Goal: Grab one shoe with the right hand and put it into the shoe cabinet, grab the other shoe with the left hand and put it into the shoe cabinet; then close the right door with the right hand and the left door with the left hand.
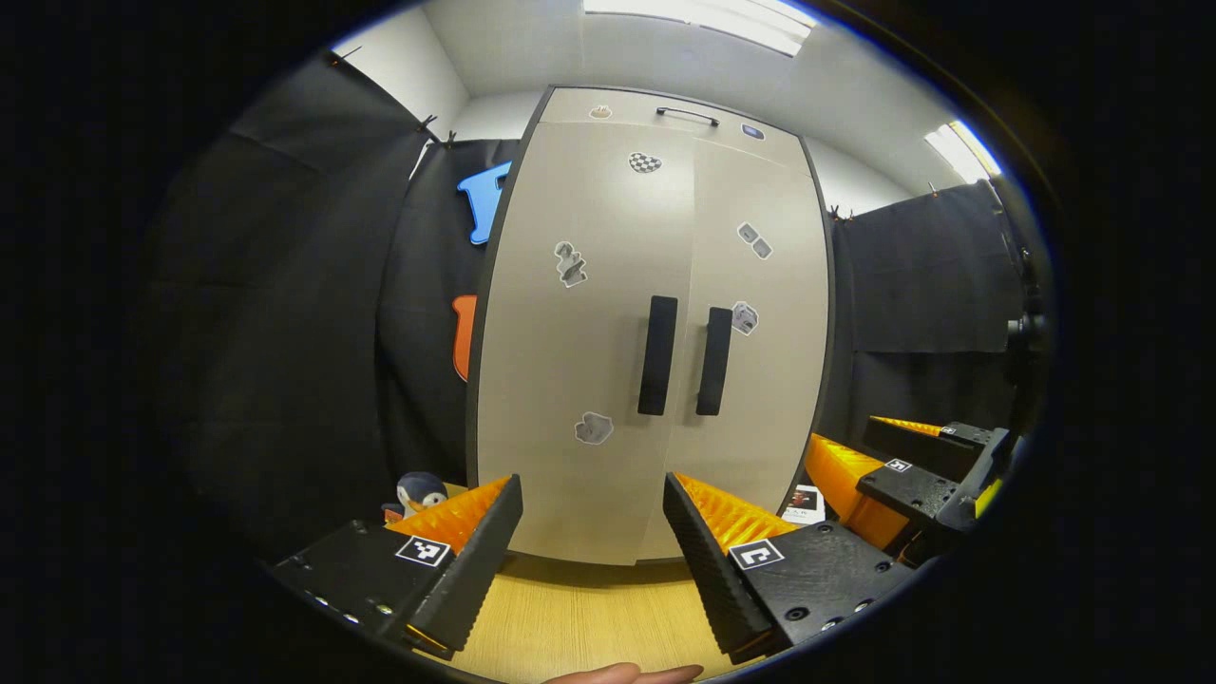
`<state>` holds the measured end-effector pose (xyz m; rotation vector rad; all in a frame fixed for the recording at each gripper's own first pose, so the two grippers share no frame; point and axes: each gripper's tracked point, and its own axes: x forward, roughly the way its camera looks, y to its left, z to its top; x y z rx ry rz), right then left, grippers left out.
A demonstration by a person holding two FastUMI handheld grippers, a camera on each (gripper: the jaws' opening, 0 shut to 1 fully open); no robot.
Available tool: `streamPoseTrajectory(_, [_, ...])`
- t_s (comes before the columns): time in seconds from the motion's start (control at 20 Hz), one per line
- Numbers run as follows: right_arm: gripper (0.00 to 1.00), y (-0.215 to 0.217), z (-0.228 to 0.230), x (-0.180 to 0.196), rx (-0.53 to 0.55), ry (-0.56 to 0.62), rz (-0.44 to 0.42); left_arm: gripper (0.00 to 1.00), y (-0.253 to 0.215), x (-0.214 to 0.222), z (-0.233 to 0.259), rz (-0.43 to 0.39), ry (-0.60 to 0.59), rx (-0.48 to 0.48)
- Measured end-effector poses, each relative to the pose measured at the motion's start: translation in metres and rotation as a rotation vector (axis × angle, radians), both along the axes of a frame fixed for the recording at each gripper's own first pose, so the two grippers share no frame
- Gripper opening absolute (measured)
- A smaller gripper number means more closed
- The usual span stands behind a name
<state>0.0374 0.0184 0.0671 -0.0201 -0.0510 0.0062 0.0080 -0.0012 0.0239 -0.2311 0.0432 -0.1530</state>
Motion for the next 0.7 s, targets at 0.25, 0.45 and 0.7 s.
streamPoseTrajectory(0.25, [0.92,0.0019,-0.0082,0.0006,-0.003,0.019,0.004,0.90,0.0058,-0.0030,-0.0054,0.019,0.021,-0.003])
streamPoseTrajectory(0.45, [0.93,0.0015,-0.0057,0.0009,0.000,0.004,0.000,0.90,0.0056,-0.0031,-0.0066,0.013,0.028,-0.022])
streamPoseTrajectory(0.7, [0.93,0.0022,-0.0076,0.0025,0.011,0.012,-0.005,0.90,0.0042,0.0000,-0.0010,0.009,0.011,-0.003])
